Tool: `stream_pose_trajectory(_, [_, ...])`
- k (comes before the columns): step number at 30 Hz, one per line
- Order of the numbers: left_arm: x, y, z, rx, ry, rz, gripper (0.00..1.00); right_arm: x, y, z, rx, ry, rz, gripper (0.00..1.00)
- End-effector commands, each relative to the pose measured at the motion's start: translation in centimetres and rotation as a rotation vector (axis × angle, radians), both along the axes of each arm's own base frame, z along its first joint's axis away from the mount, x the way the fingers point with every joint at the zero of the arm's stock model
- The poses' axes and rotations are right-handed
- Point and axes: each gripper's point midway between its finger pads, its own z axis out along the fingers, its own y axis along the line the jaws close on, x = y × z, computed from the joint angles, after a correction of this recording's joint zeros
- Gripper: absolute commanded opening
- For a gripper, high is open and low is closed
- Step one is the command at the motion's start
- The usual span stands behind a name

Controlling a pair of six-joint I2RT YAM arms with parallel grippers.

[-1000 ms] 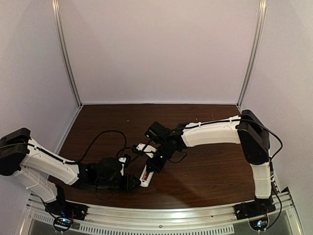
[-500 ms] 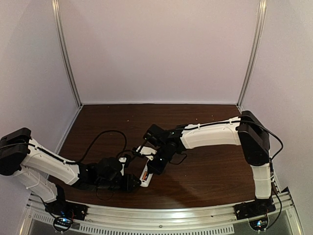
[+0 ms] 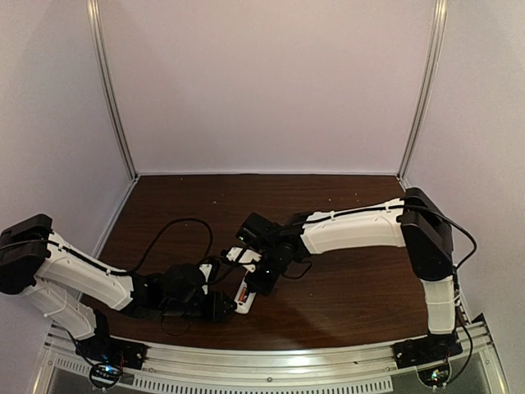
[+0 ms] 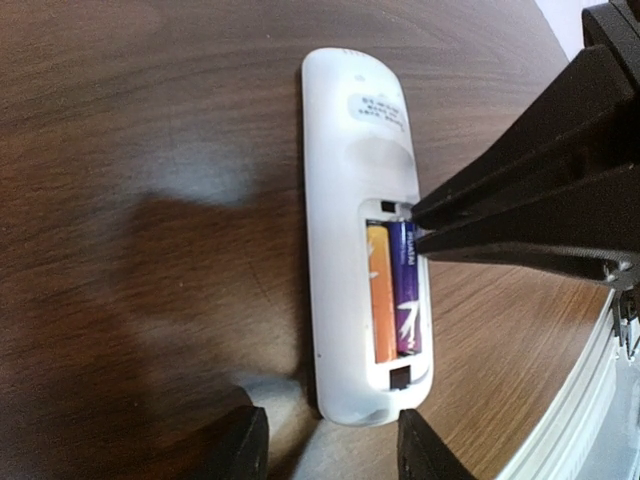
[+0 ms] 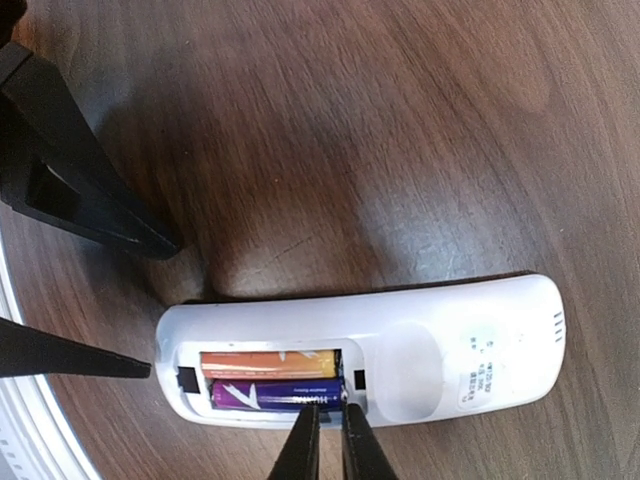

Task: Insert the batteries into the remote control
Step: Load the battery into the battery compartment, then press the battery in the battery compartment.

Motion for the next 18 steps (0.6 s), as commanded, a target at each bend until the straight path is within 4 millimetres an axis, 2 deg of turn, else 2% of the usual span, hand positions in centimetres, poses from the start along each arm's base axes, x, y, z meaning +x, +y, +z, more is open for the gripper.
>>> stream_pose_trajectory(1, [0.5,0.4,0.4,0.007,-0.023,0.015,0.47,-2.1,-1.5,-0.9,-0.054,0.055,0.005,0.13])
stream_pose_trajectory(6, [1.0,0.5,2.2,-0.004,-0.076,0.018,0.49,-1.7,-0.2,3.3,0.088,0.081,-0.029,0.21])
stream_pose_trajectory(11, [1.8,0.8,4.1,-0.014,-0.122,0.025,0.52,-0.3,0.3,6.8,0.216,0.102,-0.067,0.26])
stream_pose_trajectory(15, [2.5,0.5,4.5,0.008,-0.135,0.009,0.56,1.9,-1.1,7.9,0.294,0.127,-0.141,0.26])
stream_pose_trajectory(18, [3.1,-0.6,4.6,0.021,-0.134,-0.02,0.59,3.5,-2.5,7.6,0.333,0.15,-0.205,0.27])
